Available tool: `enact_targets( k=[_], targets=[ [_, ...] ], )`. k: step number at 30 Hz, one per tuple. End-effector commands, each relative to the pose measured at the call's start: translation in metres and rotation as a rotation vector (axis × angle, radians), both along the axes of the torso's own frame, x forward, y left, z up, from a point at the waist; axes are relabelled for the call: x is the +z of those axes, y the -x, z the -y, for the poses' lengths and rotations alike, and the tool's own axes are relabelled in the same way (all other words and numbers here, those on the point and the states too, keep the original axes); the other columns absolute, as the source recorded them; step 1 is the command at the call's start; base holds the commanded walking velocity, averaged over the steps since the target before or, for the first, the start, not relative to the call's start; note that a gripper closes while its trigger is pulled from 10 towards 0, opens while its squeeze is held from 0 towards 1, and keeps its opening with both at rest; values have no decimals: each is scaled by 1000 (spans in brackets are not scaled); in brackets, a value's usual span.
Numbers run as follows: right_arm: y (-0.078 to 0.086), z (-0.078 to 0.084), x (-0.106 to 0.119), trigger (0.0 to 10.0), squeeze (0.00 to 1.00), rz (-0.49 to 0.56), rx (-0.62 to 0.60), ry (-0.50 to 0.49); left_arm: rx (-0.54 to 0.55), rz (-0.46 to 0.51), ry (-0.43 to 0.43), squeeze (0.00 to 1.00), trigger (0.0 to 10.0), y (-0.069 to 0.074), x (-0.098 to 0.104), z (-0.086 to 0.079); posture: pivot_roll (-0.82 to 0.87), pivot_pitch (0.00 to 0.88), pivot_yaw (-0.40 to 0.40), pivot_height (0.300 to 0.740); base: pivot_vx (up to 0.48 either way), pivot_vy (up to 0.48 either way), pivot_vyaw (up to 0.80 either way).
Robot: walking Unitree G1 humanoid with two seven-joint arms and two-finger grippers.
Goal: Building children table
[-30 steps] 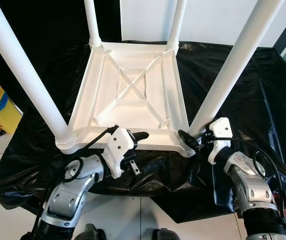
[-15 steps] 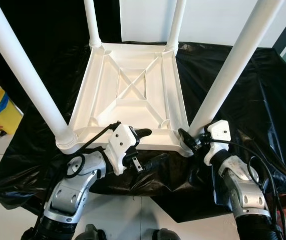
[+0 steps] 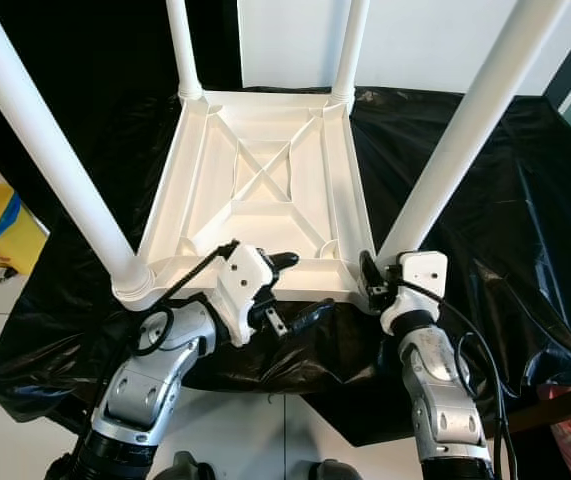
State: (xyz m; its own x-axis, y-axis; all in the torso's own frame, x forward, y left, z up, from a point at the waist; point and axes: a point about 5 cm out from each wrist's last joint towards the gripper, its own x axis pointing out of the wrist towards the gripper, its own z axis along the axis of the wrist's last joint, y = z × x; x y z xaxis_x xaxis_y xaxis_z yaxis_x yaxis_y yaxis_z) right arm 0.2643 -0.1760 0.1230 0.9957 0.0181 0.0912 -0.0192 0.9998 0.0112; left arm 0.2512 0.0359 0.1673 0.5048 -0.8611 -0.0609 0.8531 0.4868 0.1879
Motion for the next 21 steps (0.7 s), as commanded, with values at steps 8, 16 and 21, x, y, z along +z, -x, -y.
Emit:
enact_targets(
  k=[8,16,21],
  targets=[
    [11,-7,-26,10000,0,-136,-96,4,10,12,-11,0,10000,-3,-1,2,-83,58,-38,740,0,0,0],
    [13,-14,-21,10000,1000,-116,-90,20,12,8,-6,0,10000,-1,-2,2,-79,58,-48,740,0,0,0],
    [10,-5,-13,10000,1000,-61,-40,58,26,19,-7,0,10000,-5,0,1,-76,45,-50,740,0,0,0]
  ],
)
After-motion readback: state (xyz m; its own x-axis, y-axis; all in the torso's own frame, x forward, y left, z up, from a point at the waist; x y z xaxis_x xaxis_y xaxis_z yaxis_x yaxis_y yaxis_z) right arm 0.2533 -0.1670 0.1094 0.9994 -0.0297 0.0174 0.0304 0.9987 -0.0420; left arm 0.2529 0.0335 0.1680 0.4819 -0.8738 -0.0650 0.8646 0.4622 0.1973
